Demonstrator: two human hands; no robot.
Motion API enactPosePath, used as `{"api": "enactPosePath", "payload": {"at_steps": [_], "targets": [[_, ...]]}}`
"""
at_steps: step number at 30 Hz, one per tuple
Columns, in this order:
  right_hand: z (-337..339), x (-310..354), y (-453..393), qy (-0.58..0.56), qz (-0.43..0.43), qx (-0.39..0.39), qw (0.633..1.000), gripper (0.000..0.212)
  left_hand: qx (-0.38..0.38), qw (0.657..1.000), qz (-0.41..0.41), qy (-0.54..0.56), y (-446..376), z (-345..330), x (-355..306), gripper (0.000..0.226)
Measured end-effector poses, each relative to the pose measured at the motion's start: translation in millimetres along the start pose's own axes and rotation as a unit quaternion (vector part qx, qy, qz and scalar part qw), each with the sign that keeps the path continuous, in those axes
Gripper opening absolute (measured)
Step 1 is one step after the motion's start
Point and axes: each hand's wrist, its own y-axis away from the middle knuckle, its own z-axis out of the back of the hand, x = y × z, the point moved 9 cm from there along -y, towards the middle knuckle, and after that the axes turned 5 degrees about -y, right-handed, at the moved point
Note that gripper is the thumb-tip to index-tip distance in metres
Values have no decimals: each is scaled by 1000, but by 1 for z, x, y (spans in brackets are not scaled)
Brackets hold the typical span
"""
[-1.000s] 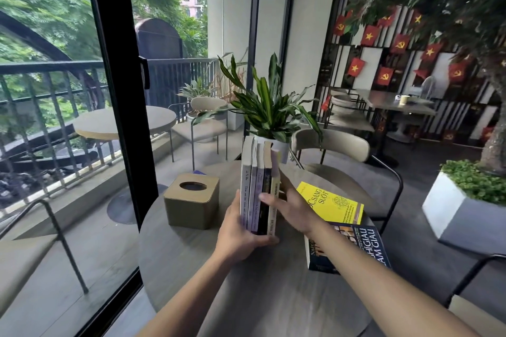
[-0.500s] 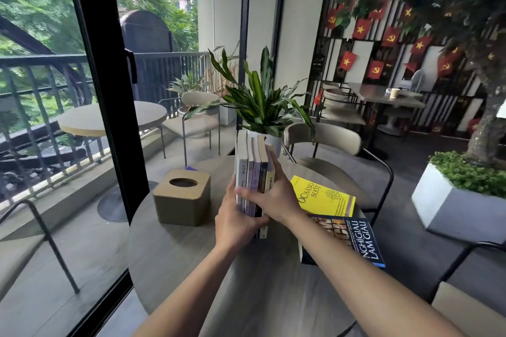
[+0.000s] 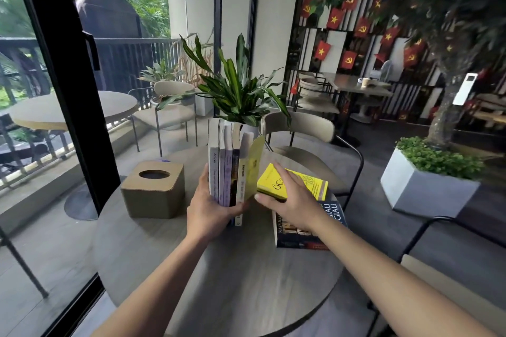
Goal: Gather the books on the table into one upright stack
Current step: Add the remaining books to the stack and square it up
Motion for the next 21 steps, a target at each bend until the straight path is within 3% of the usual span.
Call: {"api": "enactPosePath", "payload": {"at_steps": [5,7,12,18,21], "targets": [[29,-39,-5,135,-45,-7,990,109,-5,1000,6,-10,0,0,0,114],[29,-50,-7,174,-70,34,982,112,-5,1000,8,-13,0,1,0,111],[-11,-64,17,272,-84,235,929,126,-5,1000,-1,-14,1,1,-4,105],[-17,-56,29,336,-52,248,907,112,-4,1000,6,-21,2,-2,0,99],[-25,-53,29,373,-58,283,882,118,-3,1000,5,-21,3,-1,-1,99]]}}
